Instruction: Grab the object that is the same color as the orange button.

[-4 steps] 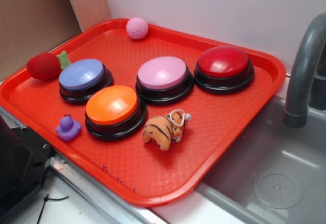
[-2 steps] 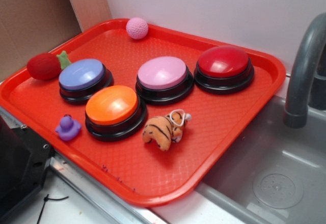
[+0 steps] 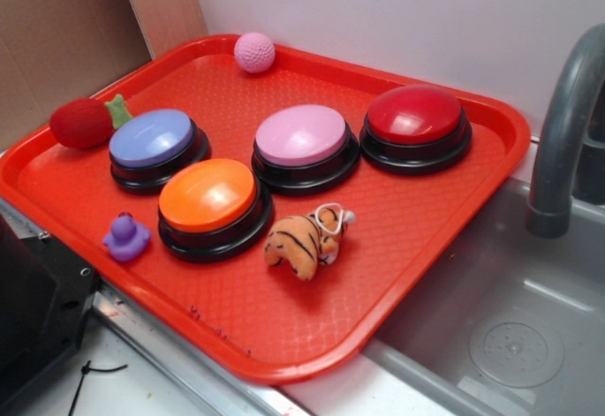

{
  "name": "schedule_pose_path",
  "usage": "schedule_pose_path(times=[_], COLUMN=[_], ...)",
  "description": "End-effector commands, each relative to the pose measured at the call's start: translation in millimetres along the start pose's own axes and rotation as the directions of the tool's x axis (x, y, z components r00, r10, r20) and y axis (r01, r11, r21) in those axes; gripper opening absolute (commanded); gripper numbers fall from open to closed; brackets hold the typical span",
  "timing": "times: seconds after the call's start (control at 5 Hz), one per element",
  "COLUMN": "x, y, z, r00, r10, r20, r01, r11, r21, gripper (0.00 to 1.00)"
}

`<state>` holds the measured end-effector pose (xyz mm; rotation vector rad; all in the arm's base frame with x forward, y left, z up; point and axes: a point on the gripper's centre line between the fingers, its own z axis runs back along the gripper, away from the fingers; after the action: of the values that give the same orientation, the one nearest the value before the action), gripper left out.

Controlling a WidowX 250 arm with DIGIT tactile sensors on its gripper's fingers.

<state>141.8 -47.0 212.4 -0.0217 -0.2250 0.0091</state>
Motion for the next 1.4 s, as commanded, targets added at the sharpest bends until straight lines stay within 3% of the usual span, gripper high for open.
schedule_pose_path(times=[0.0, 0.2, 0.4, 0.8, 1.2], x=[30, 34, 33, 23, 3], y=[-55, -76, -96, -115, -108], z=[-50, -75, -99, -152, -175], r00=[0.987, 0.97, 0.95, 0.915, 0.869], r10=[-0.139, -0.218, -0.303, -0.403, -0.491], r20=[0.084, 0.106, 0.08, 0.0, -0.063], r01=[0.146, 0.232, 0.313, 0.399, 0.481], r11=[0.986, 0.963, 0.935, 0.907, 0.867], r21=[-0.077, -0.138, -0.165, -0.132, -0.127], gripper=[1.0, 1.0, 1.0, 1.0, 1.0])
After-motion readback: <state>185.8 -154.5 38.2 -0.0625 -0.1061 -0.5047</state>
